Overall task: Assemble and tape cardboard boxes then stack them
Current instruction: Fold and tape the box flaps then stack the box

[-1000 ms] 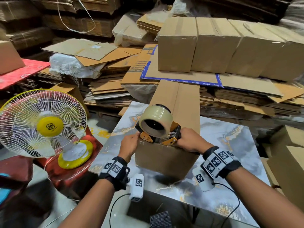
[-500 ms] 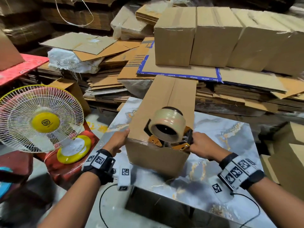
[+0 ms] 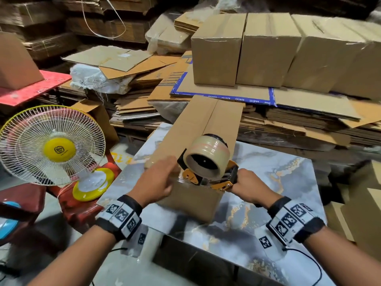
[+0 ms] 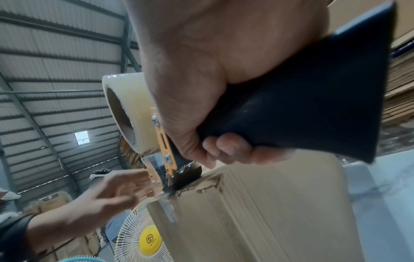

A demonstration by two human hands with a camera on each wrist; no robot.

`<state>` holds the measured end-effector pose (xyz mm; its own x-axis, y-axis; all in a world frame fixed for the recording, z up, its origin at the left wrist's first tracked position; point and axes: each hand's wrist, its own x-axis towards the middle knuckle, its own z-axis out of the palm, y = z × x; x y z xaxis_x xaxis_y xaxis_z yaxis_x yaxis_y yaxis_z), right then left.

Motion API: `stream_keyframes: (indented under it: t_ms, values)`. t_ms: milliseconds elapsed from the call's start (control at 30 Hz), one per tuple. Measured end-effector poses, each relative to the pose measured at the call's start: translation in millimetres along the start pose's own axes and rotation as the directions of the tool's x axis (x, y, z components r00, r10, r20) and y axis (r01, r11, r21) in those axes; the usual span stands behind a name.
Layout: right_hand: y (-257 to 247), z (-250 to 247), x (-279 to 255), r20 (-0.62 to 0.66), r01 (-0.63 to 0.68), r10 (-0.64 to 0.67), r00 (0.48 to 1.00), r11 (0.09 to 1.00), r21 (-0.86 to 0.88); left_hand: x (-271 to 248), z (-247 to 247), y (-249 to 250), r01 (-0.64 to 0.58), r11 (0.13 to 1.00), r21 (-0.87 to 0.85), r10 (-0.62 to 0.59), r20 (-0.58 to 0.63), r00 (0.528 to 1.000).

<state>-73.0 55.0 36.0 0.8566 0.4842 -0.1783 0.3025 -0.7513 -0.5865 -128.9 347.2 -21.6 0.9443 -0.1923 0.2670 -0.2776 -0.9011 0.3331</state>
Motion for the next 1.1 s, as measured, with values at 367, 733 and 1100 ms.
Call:
stream_keyframes:
  t_ms: [367, 733, 1100]
  values:
    - [15.8, -19.9, -5.5, 0.064, 0.001, 0.001, 0.998, 1.0, -0.031, -0.1, 34.8, 8.9, 0.067, 0.98, 0.186, -0.061, -0.038, 0.997]
    - [57.9, -29.3, -39.7, -0.005, -0.1, 0.1, 0.995, 0.993, -0.06, 16.5, 38.0, 61.2, 0.051, 0.944, 0.325, -0.105, 0.15, 0.983]
    - [71.8, -24.9, -34.3, -0.011, -0.11, 0.109, 0.994, 0.991, -0.077, 22.4, 51.8, 87.1, -0.063, 0.97, 0.236, 0.029, 0.145, 0.989]
